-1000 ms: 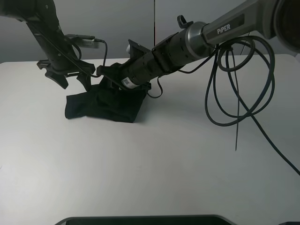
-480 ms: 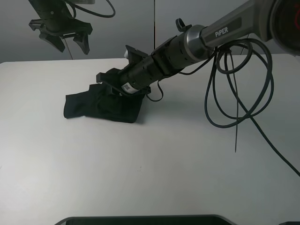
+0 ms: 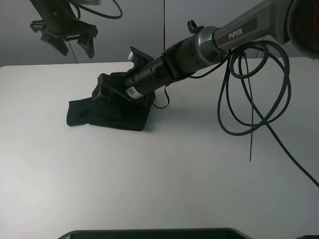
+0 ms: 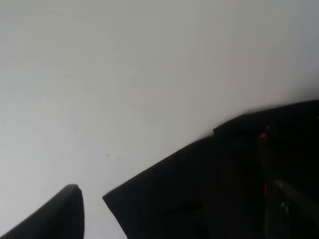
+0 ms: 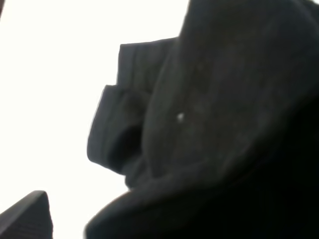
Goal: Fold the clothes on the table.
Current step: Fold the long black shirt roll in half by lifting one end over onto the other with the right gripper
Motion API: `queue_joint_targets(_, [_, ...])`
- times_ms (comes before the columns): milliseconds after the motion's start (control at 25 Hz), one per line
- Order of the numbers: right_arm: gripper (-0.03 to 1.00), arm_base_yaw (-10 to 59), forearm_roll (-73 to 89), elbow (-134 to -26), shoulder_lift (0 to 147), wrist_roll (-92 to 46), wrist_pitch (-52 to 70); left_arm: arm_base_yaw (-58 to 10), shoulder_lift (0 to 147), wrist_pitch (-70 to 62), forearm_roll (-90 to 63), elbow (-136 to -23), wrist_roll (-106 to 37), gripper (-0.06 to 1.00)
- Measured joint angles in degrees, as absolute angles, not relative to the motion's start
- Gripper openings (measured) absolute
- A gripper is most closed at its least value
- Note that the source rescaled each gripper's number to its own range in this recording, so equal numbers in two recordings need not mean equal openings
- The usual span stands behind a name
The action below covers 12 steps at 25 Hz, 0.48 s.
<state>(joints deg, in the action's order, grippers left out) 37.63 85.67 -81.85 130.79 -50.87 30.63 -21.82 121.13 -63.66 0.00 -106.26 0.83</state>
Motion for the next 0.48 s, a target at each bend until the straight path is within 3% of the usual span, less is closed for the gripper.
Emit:
queue_joint_targets(320, [1.00, 37.63, 98.72, -81.85, 127.26, -67.69, 39.77, -21.82, 121.13, -63.54, 0.00, -106.35, 0.83, 0.94])
queue_joint_targets(480, [1.00, 37.63, 86.21, -81.96, 125.88, -64.04, 37.16, -21.82, 121.13, -63.54, 0.00, -106.35, 0.00, 0.94])
